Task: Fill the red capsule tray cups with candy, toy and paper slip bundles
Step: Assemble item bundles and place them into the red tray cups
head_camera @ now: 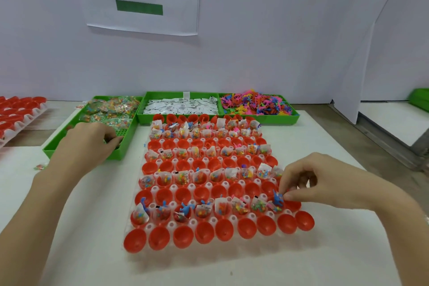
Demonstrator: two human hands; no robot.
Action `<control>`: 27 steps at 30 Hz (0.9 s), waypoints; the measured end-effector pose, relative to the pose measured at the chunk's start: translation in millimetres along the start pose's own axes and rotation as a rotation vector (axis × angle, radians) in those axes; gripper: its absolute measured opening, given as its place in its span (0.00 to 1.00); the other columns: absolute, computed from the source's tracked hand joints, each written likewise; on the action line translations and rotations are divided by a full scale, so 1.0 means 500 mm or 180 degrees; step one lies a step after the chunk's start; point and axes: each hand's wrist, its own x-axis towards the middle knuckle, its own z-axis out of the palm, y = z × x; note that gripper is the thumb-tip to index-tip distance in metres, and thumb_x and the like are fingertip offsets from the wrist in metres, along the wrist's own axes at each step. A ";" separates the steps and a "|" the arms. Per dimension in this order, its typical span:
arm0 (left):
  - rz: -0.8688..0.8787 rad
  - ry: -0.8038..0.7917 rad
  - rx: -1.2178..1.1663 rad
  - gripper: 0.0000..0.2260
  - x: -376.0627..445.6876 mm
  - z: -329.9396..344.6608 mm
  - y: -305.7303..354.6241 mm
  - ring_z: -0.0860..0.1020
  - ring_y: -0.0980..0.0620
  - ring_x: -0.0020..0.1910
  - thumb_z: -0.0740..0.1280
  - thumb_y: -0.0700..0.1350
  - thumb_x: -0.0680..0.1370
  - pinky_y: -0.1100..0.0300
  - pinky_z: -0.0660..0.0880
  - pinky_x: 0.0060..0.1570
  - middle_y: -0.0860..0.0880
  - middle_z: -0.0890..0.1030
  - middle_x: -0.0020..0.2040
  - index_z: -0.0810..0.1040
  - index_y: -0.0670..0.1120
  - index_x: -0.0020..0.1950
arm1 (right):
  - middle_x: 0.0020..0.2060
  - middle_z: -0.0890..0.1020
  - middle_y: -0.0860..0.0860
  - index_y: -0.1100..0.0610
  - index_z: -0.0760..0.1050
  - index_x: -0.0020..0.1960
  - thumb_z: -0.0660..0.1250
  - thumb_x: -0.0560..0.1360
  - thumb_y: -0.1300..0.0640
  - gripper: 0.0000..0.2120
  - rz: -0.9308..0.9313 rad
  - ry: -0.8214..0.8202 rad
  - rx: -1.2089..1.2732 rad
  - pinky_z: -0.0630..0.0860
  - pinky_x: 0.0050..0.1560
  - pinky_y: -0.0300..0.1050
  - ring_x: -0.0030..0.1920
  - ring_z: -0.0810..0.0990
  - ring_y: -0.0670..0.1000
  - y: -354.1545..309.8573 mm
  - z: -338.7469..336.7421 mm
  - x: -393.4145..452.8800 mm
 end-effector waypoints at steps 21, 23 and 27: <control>-0.0082 -0.0117 -0.0543 0.05 -0.001 -0.005 0.007 0.73 0.58 0.32 0.72 0.39 0.79 0.60 0.67 0.33 0.57 0.77 0.32 0.87 0.44 0.45 | 0.39 0.86 0.48 0.45 0.83 0.45 0.80 0.70 0.47 0.08 -0.0165 -0.0077 0.0513 0.75 0.39 0.36 0.39 0.82 0.46 -0.001 0.016 0.013; -0.0075 -0.0211 -0.0607 0.06 -0.001 -0.009 0.006 0.76 0.58 0.34 0.70 0.40 0.80 0.61 0.68 0.35 0.57 0.79 0.34 0.86 0.45 0.49 | 0.40 0.86 0.49 0.46 0.84 0.46 0.78 0.71 0.47 0.07 -0.0182 -0.0056 0.0538 0.77 0.41 0.39 0.41 0.83 0.49 -0.002 0.007 0.013; -0.0028 -0.0740 -0.0675 0.06 0.000 -0.020 0.002 0.81 0.46 0.43 0.67 0.43 0.82 0.53 0.76 0.45 0.51 0.83 0.45 0.84 0.48 0.52 | 0.40 0.86 0.49 0.46 0.84 0.45 0.73 0.76 0.47 0.04 -0.0253 0.0098 0.0615 0.80 0.45 0.45 0.41 0.84 0.49 -0.011 -0.015 0.018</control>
